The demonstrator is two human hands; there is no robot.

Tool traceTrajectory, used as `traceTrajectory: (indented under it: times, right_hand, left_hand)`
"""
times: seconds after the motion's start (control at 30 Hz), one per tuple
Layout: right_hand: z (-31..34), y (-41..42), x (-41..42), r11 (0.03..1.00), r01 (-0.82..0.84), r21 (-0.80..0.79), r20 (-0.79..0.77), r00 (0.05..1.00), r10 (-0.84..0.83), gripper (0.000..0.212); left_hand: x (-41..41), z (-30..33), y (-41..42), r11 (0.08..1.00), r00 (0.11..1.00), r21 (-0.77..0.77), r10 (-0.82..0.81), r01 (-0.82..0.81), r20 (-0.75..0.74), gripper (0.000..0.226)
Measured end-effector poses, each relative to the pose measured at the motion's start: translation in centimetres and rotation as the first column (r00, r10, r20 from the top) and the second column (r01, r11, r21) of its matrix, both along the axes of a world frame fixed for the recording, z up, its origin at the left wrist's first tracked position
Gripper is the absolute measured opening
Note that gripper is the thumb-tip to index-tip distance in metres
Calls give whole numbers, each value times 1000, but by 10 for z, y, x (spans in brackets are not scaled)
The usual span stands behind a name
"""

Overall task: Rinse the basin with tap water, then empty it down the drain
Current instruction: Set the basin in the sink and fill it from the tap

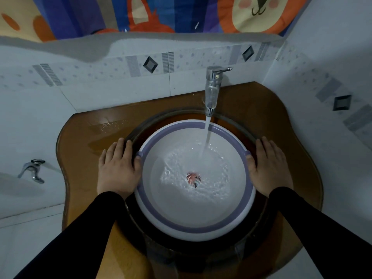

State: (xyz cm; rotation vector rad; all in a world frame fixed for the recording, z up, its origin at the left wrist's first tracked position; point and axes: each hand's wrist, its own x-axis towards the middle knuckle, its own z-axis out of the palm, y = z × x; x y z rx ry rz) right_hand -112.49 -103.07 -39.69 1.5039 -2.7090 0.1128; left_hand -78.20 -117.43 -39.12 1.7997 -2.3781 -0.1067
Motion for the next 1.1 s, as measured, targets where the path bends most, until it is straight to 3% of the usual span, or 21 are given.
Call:
traceTrajectory:
  times: [1.1]
  right_hand:
    - [0,0,0,1000,-3,6,-6,1000,3,65]
  left_hand:
    - [-1,1,1,1000,1000,-3,5,-5,-7,65]
